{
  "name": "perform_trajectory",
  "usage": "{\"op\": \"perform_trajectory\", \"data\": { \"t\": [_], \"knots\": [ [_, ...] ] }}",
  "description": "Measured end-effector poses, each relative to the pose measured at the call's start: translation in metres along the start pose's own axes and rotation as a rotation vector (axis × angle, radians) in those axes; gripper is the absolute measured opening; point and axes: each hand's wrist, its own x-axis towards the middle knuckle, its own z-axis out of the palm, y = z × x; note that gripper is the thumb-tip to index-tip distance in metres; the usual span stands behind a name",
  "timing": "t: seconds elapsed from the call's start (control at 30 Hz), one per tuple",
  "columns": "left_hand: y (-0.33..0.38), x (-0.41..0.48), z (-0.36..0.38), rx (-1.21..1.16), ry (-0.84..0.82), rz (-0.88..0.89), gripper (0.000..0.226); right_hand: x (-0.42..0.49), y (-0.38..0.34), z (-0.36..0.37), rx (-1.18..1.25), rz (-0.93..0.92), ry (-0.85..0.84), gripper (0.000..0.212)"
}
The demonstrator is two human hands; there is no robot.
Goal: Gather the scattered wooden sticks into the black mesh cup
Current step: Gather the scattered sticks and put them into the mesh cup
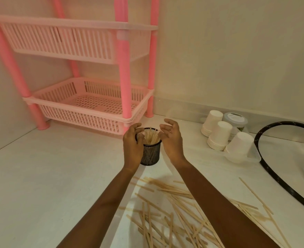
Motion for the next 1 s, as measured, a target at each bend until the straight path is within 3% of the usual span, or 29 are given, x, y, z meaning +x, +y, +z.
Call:
{"op": "perform_trajectory", "data": {
  "t": [0.1, 0.2, 0.27, 0.37, 0.47, 0.57, 0.7, 0.87, 1.0],
  "knots": [
    [-0.002, -0.010, -0.003, 0.084, 0.072, 0.084, 0.029, -0.007, 0.003, -0.017, -0.033, -0.048, 0.010, 0.040],
    [-0.006, -0.028, -0.009, 0.204, 0.079, 0.300, 0.024, -0.020, 0.011, -0.039, -0.129, -0.109, 0.024, 0.037],
    [-0.011, -0.041, -0.015, 0.283, -0.047, 0.429, 0.023, -0.032, 0.021, -0.055, -0.213, -0.110, -0.006, 0.034],
    [-0.025, -0.057, -0.023, 0.429, -0.408, 0.566, 0.031, -0.051, 0.037, -0.077, -0.434, -0.032, -0.122, 0.030],
    [-0.040, -0.066, -0.028, 0.618, -0.771, 0.430, 0.039, -0.067, 0.051, -0.094, -0.775, 0.069, -0.319, 0.046],
    [-0.044, -0.069, -0.034, 0.778, -0.959, 0.172, 0.071, -0.082, 0.057, -0.101, -0.991, 0.210, -0.505, 0.065],
    [-0.040, -0.068, -0.040, 0.729, -1.016, 0.078, 0.054, -0.100, 0.058, -0.095, -1.102, 0.199, -0.527, 0.068],
    [-0.038, -0.070, -0.048, 0.639, -1.069, 0.076, 0.065, -0.114, 0.056, -0.077, -1.194, 0.050, -0.430, 0.045],
    [-0.040, -0.075, -0.041, 0.679, -1.022, 0.104, 0.066, -0.115, 0.059, -0.070, -1.246, -0.049, -0.383, 0.032]
  ]
}}
